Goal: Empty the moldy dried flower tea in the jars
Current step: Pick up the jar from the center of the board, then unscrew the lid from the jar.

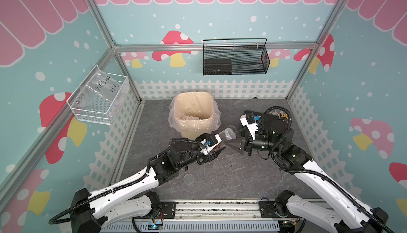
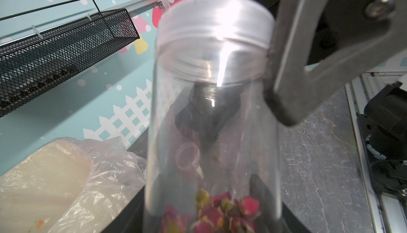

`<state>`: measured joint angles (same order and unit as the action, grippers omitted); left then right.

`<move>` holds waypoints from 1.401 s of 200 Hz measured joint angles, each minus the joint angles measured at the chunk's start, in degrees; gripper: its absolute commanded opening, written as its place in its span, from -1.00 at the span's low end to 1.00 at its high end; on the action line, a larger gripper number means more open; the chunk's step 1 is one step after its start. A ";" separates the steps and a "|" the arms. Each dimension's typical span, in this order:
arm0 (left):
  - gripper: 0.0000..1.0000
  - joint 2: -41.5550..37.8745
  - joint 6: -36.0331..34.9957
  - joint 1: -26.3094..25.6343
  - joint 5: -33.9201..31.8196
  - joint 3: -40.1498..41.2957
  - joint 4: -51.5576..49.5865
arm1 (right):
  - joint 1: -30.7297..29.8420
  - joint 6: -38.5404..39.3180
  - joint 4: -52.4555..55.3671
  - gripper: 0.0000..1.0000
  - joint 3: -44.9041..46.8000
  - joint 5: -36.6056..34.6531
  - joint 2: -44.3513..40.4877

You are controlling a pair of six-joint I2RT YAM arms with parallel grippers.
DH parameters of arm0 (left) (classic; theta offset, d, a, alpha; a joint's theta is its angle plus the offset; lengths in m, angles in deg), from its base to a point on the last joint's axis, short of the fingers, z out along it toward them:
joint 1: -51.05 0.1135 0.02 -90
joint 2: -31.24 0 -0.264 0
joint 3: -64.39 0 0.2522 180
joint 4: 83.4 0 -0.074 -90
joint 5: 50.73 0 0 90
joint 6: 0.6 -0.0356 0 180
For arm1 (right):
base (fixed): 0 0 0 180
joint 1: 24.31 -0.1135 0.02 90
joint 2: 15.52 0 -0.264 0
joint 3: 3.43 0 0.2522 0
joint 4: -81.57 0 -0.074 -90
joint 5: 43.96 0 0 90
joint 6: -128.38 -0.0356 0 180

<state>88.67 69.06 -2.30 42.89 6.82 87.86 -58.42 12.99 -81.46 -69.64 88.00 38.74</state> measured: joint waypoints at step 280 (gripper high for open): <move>-0.78 -7.50 -8.68 -0.15 -3.65 10.34 4.79 | -1.14 3.13 29.55 0.69 -22.51 -3.45 13.03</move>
<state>81.17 60.39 -2.45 39.24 17.15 92.64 -59.56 16.12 -51.91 -92.15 84.54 51.76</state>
